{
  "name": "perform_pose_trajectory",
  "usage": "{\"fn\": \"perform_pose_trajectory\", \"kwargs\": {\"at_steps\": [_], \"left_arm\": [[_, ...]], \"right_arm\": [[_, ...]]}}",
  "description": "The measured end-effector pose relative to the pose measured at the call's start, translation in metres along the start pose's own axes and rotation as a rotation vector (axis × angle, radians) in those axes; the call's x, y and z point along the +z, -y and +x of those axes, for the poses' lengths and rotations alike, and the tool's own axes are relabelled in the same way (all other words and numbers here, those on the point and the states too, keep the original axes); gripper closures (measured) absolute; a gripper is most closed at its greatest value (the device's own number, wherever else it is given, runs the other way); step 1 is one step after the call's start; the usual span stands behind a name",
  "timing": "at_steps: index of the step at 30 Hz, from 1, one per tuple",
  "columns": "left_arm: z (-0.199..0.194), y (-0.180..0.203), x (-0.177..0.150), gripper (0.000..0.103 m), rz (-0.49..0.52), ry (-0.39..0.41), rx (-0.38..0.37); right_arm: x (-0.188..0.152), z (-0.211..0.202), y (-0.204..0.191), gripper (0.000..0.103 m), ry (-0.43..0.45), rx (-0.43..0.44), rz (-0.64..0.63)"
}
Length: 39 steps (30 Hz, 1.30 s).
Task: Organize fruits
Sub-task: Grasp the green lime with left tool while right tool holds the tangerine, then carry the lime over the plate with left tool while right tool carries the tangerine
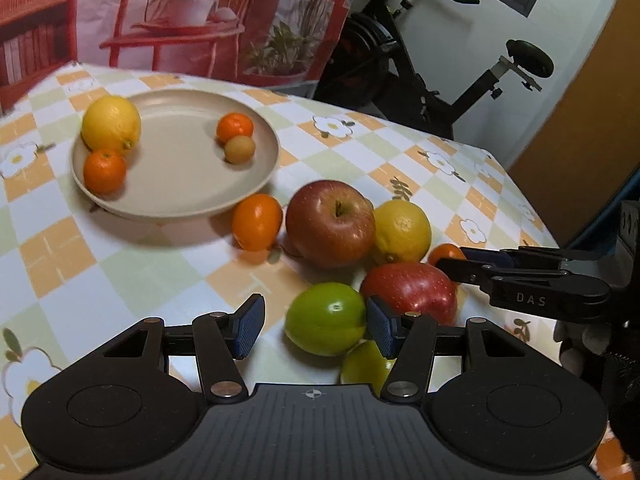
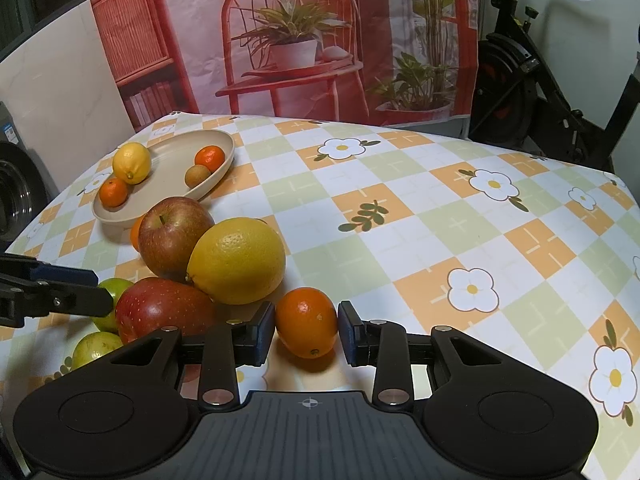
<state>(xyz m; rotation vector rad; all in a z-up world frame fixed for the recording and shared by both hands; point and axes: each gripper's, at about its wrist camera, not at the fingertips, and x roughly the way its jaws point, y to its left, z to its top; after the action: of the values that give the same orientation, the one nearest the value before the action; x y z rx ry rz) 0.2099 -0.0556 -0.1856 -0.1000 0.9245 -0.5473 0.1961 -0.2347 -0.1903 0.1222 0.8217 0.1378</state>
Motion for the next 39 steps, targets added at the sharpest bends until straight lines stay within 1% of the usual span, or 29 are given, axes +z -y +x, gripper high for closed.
{"fn": "perform_pose_trajectory", "kwargs": {"at_steps": [2, 4, 7, 10, 13, 17, 21, 27, 29, 34, 39], "left_arm": [[0.005, -0.004, -0.001, 0.044, -0.024, -0.022, -0.021], [0.01, -0.007, -0.003, 0.046, -0.039, -0.038, -0.026], [0.011, -0.011, -0.004, 0.052, -0.063, -0.038, -0.056], [0.011, -0.01, -0.005, 0.053, -0.051, -0.033, -0.054], [0.008, -0.009, -0.005, 0.053, -0.035, -0.016, -0.022], [0.001, -0.016, -0.002, 0.053, -0.062, 0.021, 0.008], [-0.007, -0.02, 0.004, 0.053, -0.053, 0.058, 0.056], [-0.018, -0.032, 0.012, 0.053, -0.062, 0.089, 0.104], [-0.023, -0.038, 0.016, 0.053, -0.065, 0.1, 0.118], [-0.039, -0.048, 0.029, 0.053, -0.044, 0.142, 0.171], [-0.054, -0.056, 0.05, 0.053, -0.019, 0.185, 0.19]], "right_arm": [[0.0, 0.0, 0.0, 0.072, 0.0, 0.0, 0.001], [0.0, 0.0, 0.0, 0.072, 0.0, 0.0, 0.002], [0.0, 0.0, 0.0, 0.072, 0.001, 0.001, 0.003], [0.0, 0.0, 0.0, 0.072, 0.0, -0.002, 0.003], [0.001, 0.0, 0.001, 0.071, 0.0, 0.002, 0.012], [0.001, 0.001, 0.003, 0.071, 0.001, 0.008, 0.025], [0.001, 0.002, 0.006, 0.071, 0.0, 0.014, 0.039], [0.002, 0.004, 0.008, 0.072, -0.005, 0.023, 0.056], [0.004, 0.002, 0.008, 0.072, 0.002, 0.013, 0.061], [0.023, -0.008, 0.012, 0.072, 0.042, -0.002, 0.068], [0.052, -0.014, 0.007, 0.072, 0.075, 0.0, 0.031]]}}
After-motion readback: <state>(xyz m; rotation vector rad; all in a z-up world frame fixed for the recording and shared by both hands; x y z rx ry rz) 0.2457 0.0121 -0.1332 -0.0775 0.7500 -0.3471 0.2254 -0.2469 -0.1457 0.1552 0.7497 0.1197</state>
